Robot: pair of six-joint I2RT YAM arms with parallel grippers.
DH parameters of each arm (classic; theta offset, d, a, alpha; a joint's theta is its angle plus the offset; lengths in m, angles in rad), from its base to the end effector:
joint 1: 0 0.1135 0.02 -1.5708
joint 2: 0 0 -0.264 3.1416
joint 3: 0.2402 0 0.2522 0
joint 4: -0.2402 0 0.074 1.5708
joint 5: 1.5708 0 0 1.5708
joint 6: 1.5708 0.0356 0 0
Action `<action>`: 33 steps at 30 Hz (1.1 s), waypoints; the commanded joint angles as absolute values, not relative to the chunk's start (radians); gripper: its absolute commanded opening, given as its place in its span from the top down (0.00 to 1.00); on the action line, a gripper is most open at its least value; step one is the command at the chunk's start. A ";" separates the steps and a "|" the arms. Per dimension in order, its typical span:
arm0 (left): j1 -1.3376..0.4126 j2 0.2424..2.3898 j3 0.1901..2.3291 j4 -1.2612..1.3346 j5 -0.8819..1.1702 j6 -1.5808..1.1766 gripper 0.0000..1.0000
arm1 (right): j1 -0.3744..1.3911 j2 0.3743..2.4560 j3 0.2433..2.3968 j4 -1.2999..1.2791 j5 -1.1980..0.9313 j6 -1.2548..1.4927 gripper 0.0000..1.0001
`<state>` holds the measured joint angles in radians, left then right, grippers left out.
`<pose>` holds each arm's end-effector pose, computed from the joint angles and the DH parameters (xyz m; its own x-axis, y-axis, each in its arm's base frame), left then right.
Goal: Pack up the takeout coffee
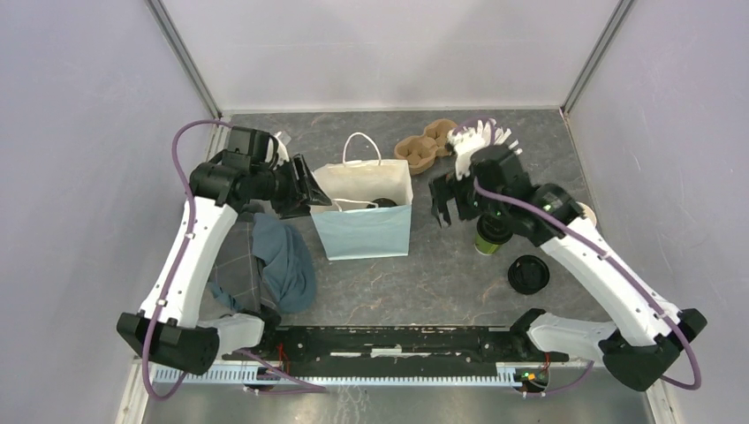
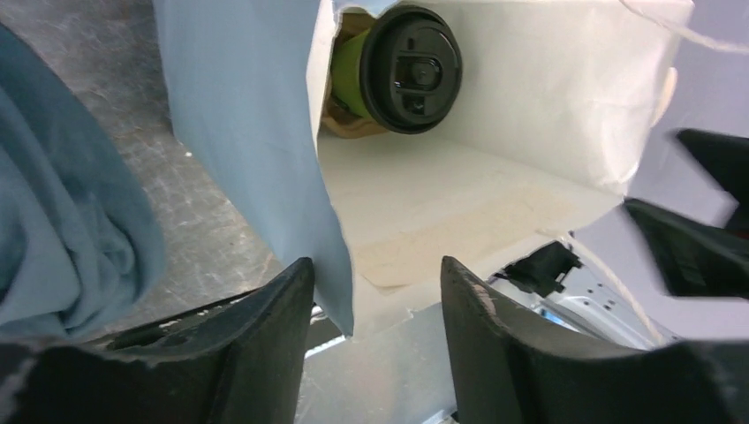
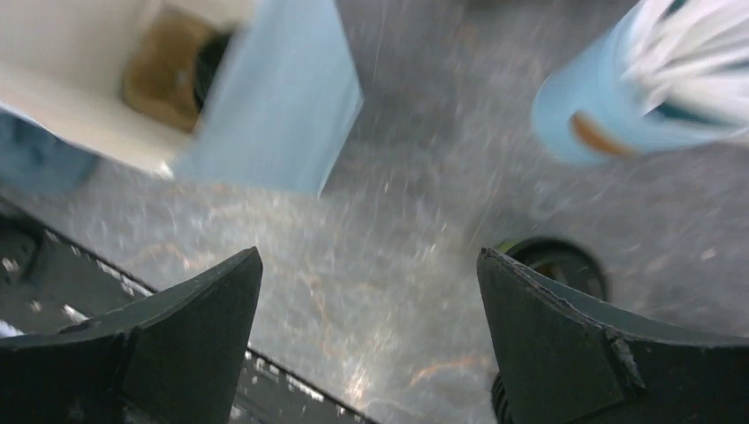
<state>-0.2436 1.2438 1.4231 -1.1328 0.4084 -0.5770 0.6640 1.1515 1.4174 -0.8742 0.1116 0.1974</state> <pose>0.2172 -0.0685 0.3792 -0.9057 -0.2908 -0.3085 -0.0592 0.8073 -0.5872 0.1780 0.1342 0.4144 -0.5473 -0.1808 -0.8172 -0.4417 0.8917 0.0985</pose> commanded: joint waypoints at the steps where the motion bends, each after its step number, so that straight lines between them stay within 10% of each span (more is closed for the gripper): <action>1: -0.239 1.188 1.360 -1.063 0.475 -0.670 0.42 | 0.664 1.088 1.199 -0.852 0.005 0.263 0.02; 21: -0.258 0.931 1.037 -0.787 0.551 -0.977 0.54 | 0.658 1.160 0.766 -0.187 0.053 0.582 0.02; 25: -0.258 0.930 1.138 -0.876 0.510 -0.878 0.43 | 0.654 1.207 0.784 -0.139 0.145 0.544 0.02; 33: -0.249 1.218 1.652 -1.169 0.241 -0.571 0.56 | 0.618 1.268 0.828 -0.134 0.225 0.436 0.02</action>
<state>-0.2558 1.0878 1.4525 -1.0481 0.4179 -0.7506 0.6342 1.2690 0.7792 -0.1936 0.1379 0.4908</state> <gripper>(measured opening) 0.500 0.979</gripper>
